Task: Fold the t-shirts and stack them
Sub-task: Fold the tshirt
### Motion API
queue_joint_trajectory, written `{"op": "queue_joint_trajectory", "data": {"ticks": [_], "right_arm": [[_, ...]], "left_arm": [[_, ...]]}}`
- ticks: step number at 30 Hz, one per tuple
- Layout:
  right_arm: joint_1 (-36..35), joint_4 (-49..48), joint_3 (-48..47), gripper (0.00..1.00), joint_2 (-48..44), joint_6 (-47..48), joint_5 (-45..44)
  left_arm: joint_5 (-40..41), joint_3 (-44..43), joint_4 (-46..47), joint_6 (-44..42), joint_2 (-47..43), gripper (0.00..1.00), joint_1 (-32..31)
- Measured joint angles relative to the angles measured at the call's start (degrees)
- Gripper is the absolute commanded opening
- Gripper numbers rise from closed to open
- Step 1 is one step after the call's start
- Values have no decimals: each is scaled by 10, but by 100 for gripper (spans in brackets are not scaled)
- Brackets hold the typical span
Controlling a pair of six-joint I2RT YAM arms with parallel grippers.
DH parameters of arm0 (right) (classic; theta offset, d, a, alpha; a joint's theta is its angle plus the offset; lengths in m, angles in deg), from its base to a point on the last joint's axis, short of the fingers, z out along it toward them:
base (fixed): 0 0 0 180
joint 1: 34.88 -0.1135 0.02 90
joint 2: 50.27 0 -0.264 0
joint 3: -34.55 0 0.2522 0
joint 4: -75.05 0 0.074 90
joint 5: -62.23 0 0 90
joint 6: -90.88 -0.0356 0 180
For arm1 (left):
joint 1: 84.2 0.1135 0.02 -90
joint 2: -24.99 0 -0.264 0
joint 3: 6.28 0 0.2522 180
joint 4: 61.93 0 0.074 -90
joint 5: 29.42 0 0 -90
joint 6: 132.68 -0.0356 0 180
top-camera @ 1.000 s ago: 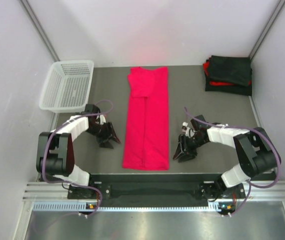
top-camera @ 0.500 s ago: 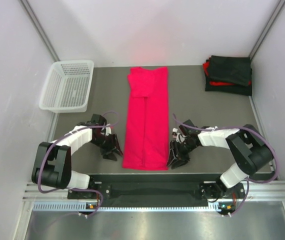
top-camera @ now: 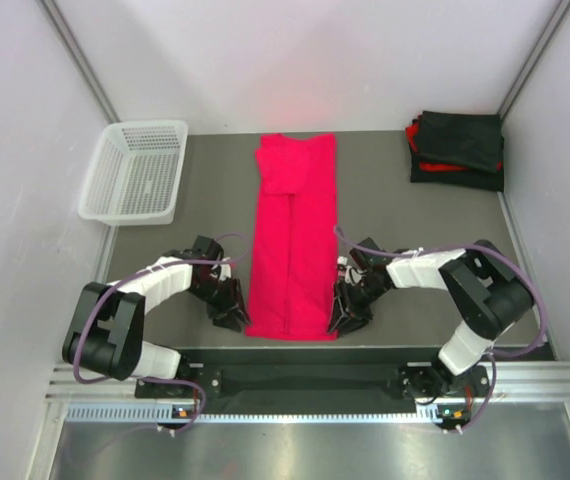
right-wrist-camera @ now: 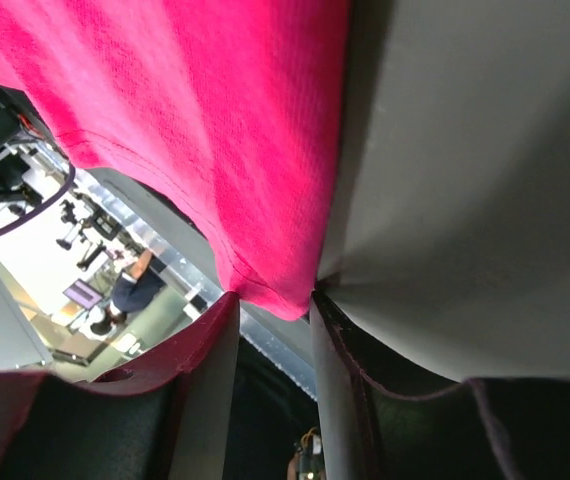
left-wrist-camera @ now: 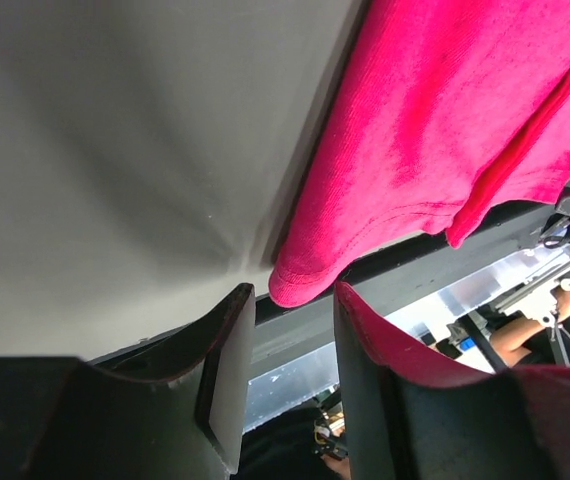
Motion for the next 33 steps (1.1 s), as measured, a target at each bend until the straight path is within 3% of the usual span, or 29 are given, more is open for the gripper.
{"op": "queue_joint_trajectory", "data": {"ticks": [3,7,8,9,10,11,21,33], "right_arm": [[-5,0,-8,34,11,-3,5],[-6,-3,-9,30,15,-3,7],[-6,-3,-9,27,15,-3,6],[-7,-4,-9,13,15,-3,4],[-7,-6,-9,6,15,-1,2],[-8,-9,-9,3,15,-2,-2],[26,6,-10,0,14,25,-11],[135,90,-184,0,15,122,-23]], "left_arm": [[0,2,3,2,1,41,-5],[-5,8,16,4,7,28,-8],[-7,8,19,5,10,20,-9],[-10,9,23,6,13,17,-9],[-13,11,26,7,14,5,-9],[-16,12,28,9,14,0,-9],[-30,-2,26,0,16,0,-7],[-25,-190,17,-45,74,0,13]]}}
